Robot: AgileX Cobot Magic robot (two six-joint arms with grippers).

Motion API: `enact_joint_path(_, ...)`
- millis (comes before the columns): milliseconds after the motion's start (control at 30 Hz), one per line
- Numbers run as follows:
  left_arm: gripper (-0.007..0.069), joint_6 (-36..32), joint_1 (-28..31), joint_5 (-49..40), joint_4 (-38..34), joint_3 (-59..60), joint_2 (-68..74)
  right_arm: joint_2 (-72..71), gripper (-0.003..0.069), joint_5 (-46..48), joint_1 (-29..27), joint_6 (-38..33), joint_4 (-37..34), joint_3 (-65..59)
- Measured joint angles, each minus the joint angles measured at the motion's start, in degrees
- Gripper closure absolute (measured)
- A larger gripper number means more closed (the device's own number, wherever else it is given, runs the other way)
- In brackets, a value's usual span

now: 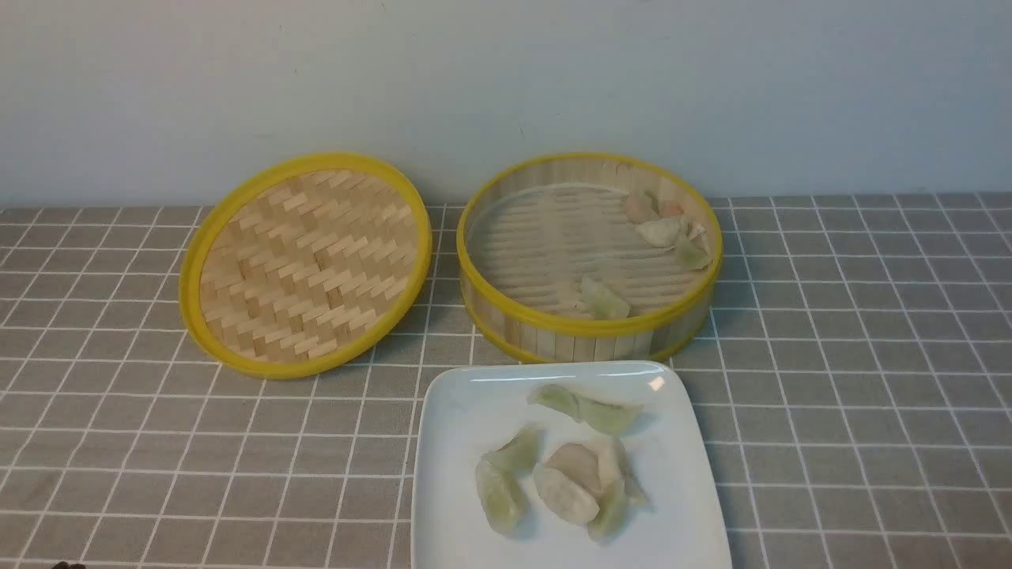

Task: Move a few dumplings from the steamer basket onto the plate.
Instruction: Use the right arm to grab a dumpling from inside the steamer

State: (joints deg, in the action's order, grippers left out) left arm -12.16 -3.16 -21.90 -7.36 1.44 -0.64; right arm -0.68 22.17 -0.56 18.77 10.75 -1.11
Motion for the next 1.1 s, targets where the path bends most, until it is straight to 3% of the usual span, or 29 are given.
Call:
enact_joint_path(933, 0.0629, 0.0, 0.0, 0.0, 0.0, 0.0, 0.0, 0.0, 0.0673, 0.0, 0.0, 0.1, 0.0, 0.0)
enact_joint_path(1100, 0.0629, 0.0, 0.0, 0.0, 0.0, 0.0, 0.0, 0.0, 0.0673, -6.4, 0.1, 3.6, -8.5, -0.5)
